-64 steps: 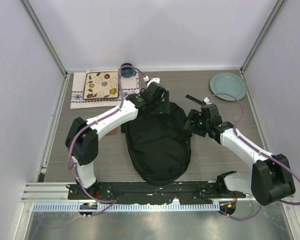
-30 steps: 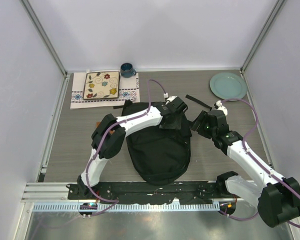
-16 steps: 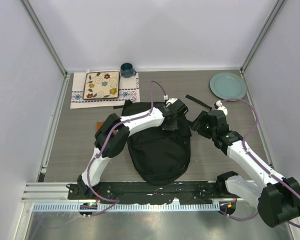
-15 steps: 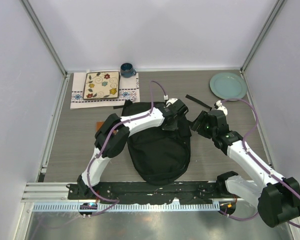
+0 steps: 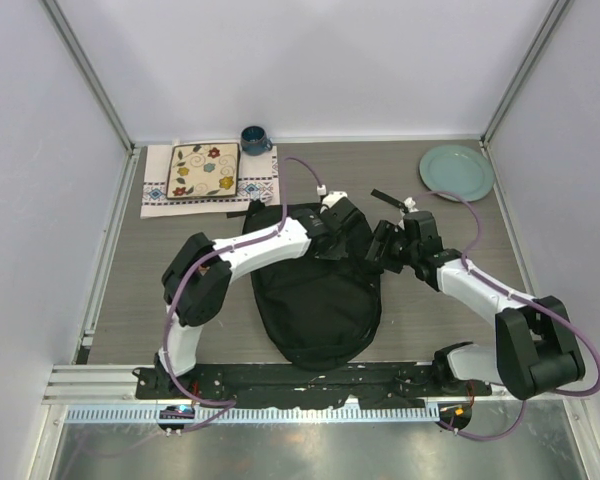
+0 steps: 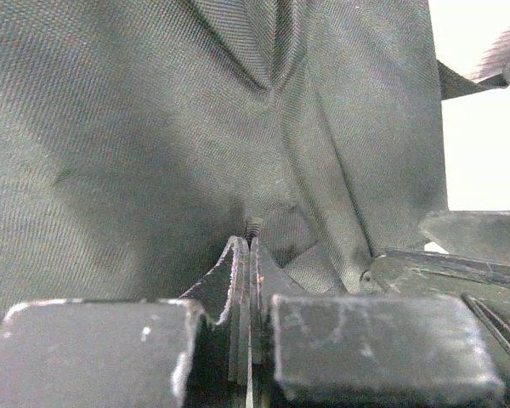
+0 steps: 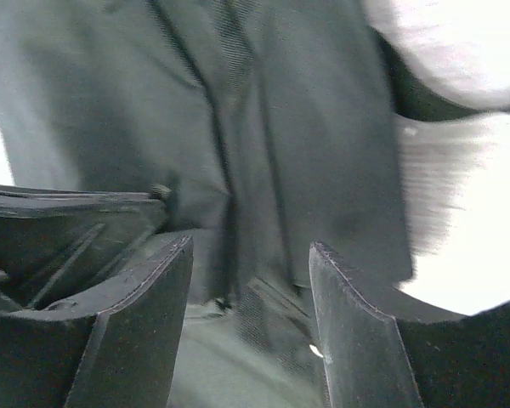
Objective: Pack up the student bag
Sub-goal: Unzip the student bag at the center of the board.
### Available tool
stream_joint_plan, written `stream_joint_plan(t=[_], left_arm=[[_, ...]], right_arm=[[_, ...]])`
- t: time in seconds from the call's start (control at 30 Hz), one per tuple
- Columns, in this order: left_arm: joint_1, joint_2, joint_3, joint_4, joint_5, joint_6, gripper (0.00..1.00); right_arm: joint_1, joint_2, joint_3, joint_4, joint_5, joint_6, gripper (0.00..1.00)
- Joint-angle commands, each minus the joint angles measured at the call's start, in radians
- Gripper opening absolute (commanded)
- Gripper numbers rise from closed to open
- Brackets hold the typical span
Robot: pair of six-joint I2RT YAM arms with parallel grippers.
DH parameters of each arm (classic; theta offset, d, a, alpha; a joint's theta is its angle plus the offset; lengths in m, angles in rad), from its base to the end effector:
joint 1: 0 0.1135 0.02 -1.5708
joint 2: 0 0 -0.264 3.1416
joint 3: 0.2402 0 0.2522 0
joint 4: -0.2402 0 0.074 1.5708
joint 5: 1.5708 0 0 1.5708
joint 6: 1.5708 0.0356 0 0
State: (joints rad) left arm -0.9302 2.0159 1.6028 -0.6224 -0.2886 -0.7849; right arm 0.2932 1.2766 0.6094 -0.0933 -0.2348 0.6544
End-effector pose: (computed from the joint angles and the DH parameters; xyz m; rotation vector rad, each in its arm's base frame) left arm 0.2695 -0.3445 0.2154 0.0842 2.5646 -0.2880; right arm 0.2386 0.0807 0.1868 0.3148 2.4063 0.7287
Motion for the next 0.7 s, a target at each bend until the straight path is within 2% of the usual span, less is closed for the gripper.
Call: stream_joint_plan(t=[0.0,0.47,0.6,0.67], left_arm=[[0.002,-0.103,-0.049,0.068,-0.024,0.021,0.0],[0.002,-0.21,-0.148,0.159,-0.018,0.022,0.0],[0.004,-0.238,-0.162,0.167,-0.032,0.027,0.0],[0.004,-0.241,-0.161,0.161,-0.034,0.027,0.0]], right_arm=[[0.0,0.016,0.01,0.22,-0.184,0.039,0.63],[0.012,0.193,0.038,0.279,-0.382,0.065,0.66],[0.012,0.193,0.023,0.328,-0.402,0.117,0.55],[0.012,0.158,0.007,0.334,-0.409,0.122,0.54]])
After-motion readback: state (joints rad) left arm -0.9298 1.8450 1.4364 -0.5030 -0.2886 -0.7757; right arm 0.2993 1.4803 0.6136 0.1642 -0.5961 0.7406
